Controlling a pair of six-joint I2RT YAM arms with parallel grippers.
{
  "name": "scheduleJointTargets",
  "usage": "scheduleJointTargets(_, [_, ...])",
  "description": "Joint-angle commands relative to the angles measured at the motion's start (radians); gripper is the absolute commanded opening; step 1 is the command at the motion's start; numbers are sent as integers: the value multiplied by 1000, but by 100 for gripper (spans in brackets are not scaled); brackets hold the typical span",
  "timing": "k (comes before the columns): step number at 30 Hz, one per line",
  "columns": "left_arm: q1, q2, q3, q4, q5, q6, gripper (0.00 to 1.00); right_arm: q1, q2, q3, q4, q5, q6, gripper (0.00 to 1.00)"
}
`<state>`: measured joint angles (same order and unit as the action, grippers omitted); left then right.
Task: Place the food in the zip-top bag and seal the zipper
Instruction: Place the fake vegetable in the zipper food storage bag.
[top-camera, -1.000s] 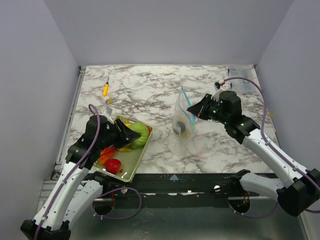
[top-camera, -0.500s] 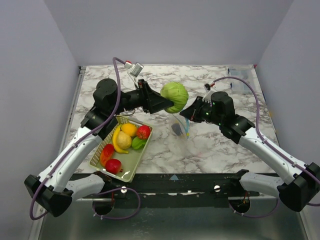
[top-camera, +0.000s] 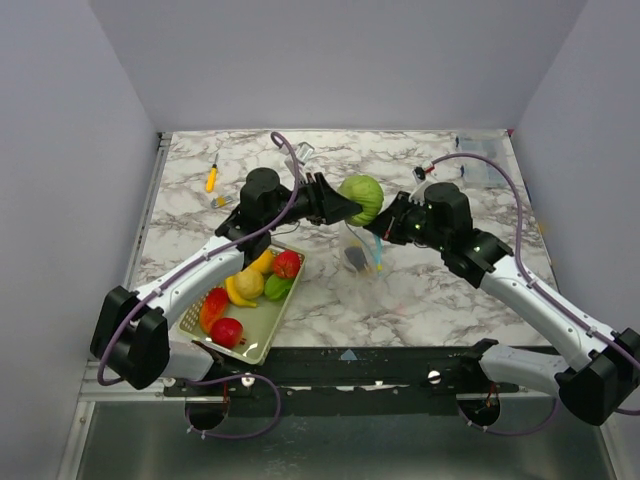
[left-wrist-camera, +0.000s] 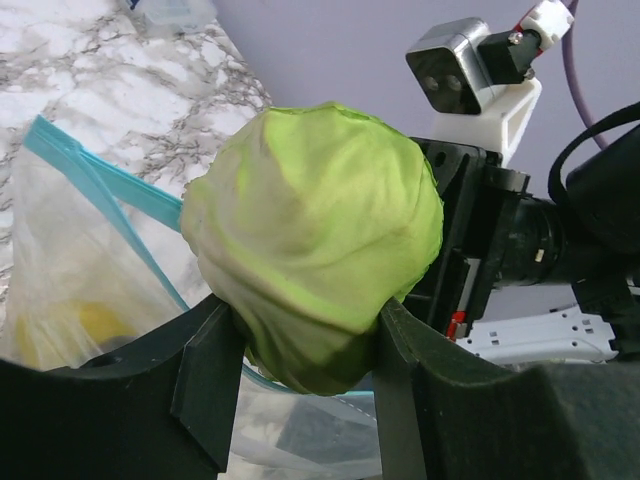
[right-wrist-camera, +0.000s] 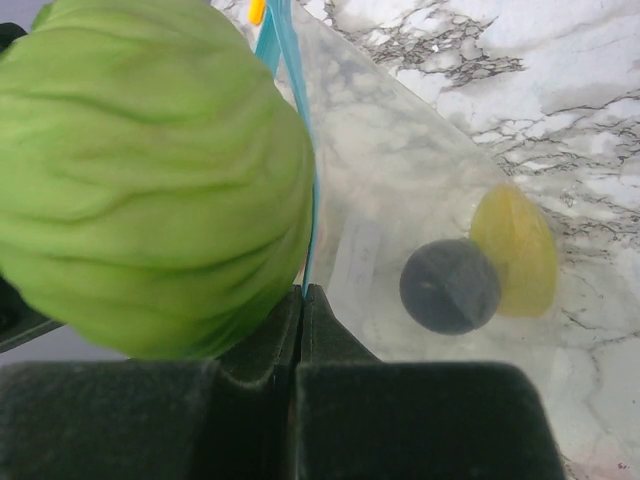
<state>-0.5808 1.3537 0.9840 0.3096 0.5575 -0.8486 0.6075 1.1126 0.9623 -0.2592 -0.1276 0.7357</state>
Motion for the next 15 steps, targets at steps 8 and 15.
scheduleJointTargets(8, [-7,-138,-129,-181,-128,132,4,7,-81,28,40,36,33,1])
scheduleJointTargets(15, [-7,-119,8,-445,-101,192,8,8,-64,28,62,24,38,1])
